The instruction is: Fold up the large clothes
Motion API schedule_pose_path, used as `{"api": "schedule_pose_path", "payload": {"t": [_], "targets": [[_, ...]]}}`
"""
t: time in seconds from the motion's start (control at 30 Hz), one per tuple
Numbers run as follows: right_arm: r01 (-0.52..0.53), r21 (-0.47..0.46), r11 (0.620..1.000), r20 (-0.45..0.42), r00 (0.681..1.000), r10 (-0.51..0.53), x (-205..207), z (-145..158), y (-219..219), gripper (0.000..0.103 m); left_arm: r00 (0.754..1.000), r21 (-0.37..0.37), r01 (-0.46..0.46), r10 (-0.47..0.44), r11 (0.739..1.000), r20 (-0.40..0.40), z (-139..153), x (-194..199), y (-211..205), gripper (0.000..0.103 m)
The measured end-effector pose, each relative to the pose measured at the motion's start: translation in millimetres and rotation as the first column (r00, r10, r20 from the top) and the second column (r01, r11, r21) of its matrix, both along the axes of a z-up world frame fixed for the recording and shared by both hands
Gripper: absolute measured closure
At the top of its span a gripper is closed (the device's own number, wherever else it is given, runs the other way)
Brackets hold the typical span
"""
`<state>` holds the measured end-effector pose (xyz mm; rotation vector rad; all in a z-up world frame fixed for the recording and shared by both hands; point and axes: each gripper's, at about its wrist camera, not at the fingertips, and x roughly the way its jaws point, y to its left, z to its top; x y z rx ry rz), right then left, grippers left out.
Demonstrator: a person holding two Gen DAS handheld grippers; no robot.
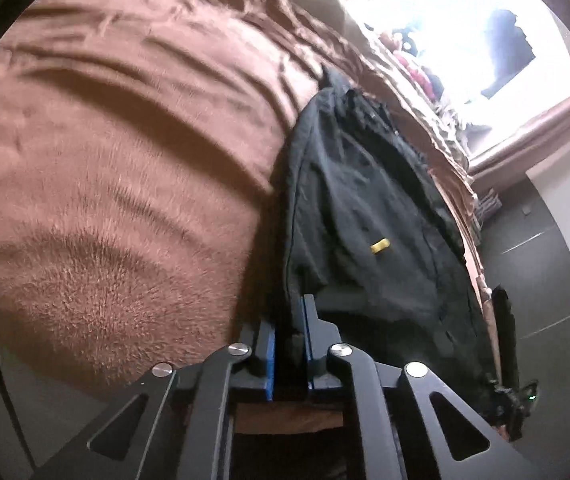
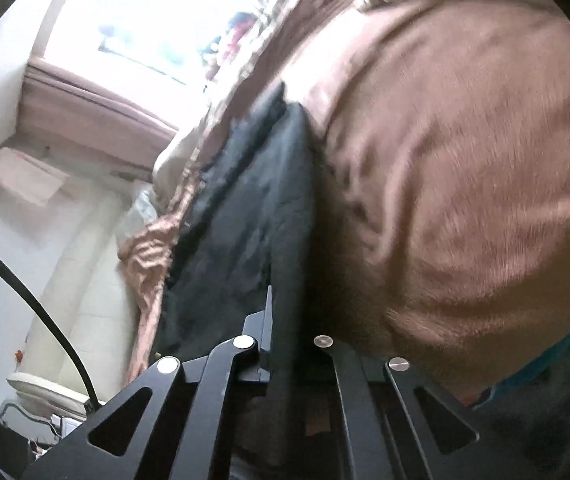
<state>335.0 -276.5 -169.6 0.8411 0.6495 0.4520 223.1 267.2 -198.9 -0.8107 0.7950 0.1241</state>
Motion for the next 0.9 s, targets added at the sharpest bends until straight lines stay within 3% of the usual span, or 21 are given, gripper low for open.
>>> {"api": "schedule_pose_path", "payload": {"t": [0.3, 0.47, 0.67, 0.9], "targets": [[-0.023, 0.019, 1.0, 0.155, 0.988, 0.02, -38, 71, 6, 0.103, 0.988, 0.041, -0.006, 0.0, 0.999, 0.152, 74, -19, -7, 0.095], [-0.037, 0.039, 0.999, 0.214, 0.976, 0.028, -73, 92, -5, 0.103, 0.971, 0.044, -0.017, 0.006, 0.999, 0.239, 113, -45, -8, 0.096], [-0.056, 0.065, 0.996, 0.306, 0.951, 0.034, -115, 119, -20, 0.103, 0.936, 0.05, -0.033, 0.014, 0.998, 0.351, 168, -81, -11, 0.096], [-0.083, 0.07, 0.994, 0.407, 0.912, 0.047, -167, 150, -33, 0.103, 0.876, 0.062, -0.05, 0.014, 0.997, 0.481, 226, -137, -24, 0.096]]}}
